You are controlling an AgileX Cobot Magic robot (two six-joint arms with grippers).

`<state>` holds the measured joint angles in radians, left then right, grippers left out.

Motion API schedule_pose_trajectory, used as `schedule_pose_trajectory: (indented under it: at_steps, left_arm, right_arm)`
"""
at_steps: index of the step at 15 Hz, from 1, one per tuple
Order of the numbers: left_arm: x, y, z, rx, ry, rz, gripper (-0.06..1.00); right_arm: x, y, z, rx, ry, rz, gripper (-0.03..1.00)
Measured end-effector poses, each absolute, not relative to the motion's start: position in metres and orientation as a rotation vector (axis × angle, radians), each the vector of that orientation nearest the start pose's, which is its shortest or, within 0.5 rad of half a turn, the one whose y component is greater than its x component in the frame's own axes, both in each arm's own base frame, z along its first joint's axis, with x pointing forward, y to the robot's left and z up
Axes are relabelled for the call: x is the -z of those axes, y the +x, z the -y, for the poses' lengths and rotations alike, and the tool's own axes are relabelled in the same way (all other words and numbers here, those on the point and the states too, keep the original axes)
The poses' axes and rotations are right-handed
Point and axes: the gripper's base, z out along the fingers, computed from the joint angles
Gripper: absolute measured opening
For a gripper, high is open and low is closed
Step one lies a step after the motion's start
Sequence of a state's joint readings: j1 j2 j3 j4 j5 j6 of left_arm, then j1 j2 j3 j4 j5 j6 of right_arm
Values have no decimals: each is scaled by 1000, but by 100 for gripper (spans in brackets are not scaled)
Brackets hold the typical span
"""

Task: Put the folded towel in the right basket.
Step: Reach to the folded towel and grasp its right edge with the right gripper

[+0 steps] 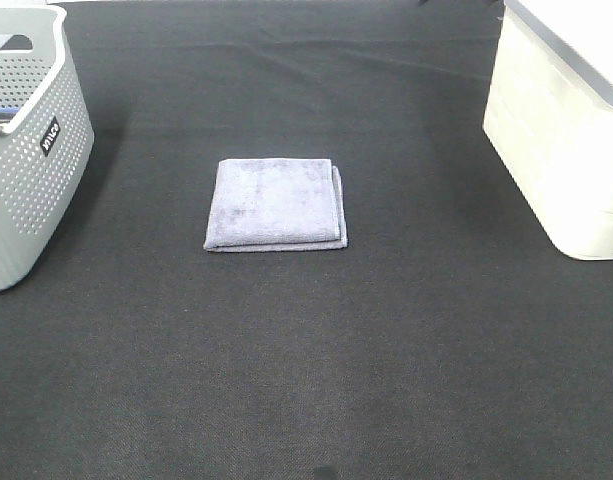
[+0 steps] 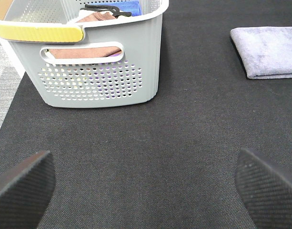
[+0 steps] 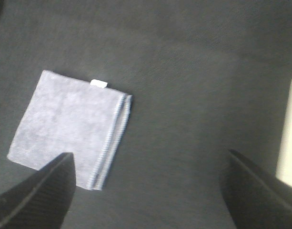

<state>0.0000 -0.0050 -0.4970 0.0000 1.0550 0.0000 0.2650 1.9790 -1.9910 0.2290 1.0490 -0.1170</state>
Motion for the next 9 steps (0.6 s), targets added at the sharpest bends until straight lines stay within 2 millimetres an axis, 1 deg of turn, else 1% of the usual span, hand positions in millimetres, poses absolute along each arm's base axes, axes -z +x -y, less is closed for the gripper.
schedule_pose_trajectory:
  at_steps: [1, 2, 4, 6, 7, 8, 9]
  left_arm:
    - [-277, -5, 0, 0, 0, -2037, 97]
    - [-277, -5, 0, 0, 0, -2037, 97]
    - [-277, -5, 0, 0, 0, -2037, 97]
    - [-277, -5, 0, 0, 0, -2037, 97]
    - [-277, -5, 0, 0, 0, -2037, 97]
    - [-277, -5, 0, 0, 0, -2037, 97]
    - [-277, -5, 0, 0, 0, -2037, 97]
  right_arm:
    - [-322, 434, -149, -415, -419, -2525, 78]
    - [-308, 438, -156, -487, -407, -2564, 78]
    - [-278, 445, -167, -621, -377, -2647, 77]
    - [-243, 451, -173, -686, -365, -2750, 77]
    - [-223, 454, -175, -711, -364, -2795, 77]
    - [-194, 458, -179, -748, -369, -2856, 77]
    - [-175, 460, -182, -780, -373, -2886, 77]
